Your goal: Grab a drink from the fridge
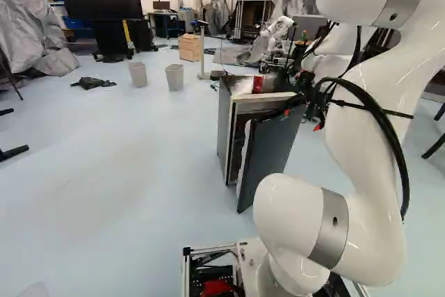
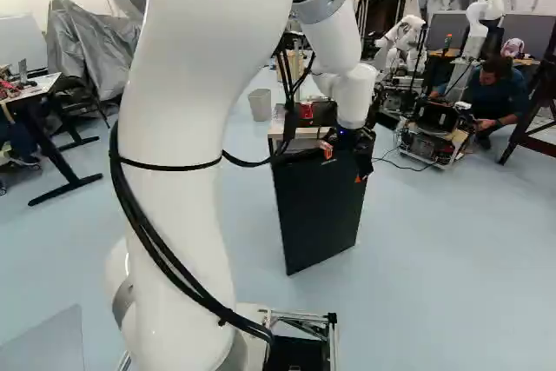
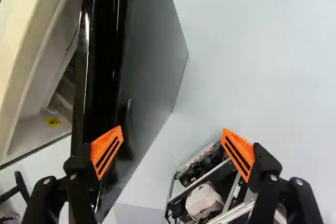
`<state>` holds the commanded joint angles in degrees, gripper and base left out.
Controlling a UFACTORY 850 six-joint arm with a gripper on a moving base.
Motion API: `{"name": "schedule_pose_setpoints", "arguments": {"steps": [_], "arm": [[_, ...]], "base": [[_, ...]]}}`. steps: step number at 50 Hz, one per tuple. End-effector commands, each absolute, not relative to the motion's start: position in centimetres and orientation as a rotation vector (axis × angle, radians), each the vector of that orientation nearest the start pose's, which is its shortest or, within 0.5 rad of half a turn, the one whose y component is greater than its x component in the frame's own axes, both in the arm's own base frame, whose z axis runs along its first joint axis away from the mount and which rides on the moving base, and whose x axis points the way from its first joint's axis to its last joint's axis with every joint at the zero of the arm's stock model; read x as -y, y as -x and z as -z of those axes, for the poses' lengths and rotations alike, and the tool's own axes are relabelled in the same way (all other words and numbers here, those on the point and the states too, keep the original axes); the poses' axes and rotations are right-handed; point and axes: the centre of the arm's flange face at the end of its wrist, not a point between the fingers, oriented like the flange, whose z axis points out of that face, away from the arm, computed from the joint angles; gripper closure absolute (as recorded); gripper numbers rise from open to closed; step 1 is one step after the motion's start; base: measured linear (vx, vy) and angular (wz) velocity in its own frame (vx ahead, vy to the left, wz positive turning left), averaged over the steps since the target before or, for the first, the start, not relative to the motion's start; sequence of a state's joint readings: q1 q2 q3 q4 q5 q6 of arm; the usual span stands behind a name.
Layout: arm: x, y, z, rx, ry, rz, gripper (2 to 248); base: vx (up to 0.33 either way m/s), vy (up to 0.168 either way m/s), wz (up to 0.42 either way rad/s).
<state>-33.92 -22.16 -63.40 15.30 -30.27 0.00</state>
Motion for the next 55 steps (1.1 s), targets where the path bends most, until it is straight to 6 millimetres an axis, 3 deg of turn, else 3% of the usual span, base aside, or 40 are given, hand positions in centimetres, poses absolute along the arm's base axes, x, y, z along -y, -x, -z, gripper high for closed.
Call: {"name": "schedule_pose_setpoints", "arguments": {"steps": [55], "arm": [[21.4,-52.2,-41.6,-0.929,2.863,0.335,3]], "base": [[0.0,0.0,0.0]]}}
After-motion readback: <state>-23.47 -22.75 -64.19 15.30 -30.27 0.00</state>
